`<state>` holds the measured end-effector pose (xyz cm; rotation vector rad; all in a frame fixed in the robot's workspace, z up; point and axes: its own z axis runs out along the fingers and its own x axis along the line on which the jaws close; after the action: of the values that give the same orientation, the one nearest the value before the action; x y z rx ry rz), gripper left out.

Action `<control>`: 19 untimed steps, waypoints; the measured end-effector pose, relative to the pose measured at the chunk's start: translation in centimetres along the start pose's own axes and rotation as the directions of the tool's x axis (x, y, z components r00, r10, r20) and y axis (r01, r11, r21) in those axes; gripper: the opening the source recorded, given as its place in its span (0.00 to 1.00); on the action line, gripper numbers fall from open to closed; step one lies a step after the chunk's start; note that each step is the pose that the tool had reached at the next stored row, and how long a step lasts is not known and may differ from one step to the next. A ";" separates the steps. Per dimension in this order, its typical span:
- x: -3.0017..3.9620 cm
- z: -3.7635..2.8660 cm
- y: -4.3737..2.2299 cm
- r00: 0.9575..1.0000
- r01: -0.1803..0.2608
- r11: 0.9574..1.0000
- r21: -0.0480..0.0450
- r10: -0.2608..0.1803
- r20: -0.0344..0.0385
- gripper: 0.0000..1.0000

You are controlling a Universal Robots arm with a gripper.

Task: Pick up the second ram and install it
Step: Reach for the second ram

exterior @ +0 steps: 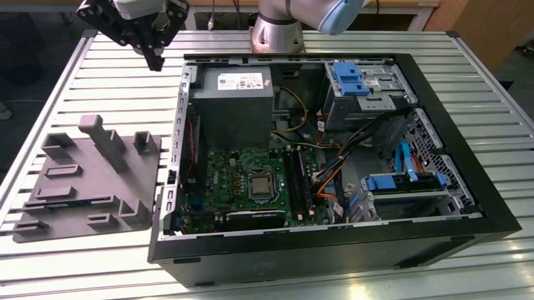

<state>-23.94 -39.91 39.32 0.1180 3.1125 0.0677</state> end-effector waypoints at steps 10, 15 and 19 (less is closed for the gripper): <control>0.68 -0.01 -0.06 1.000 0.000 1.000 0.000 0.000 0.000 0.11; 1.01 -0.02 -0.10 1.000 0.000 1.000 0.000 0.000 0.000 0.11; 1.25 -0.02 -0.13 1.000 0.000 1.000 0.000 0.000 0.000 0.11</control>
<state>-25.19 -39.94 39.30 0.1180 3.1124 0.0677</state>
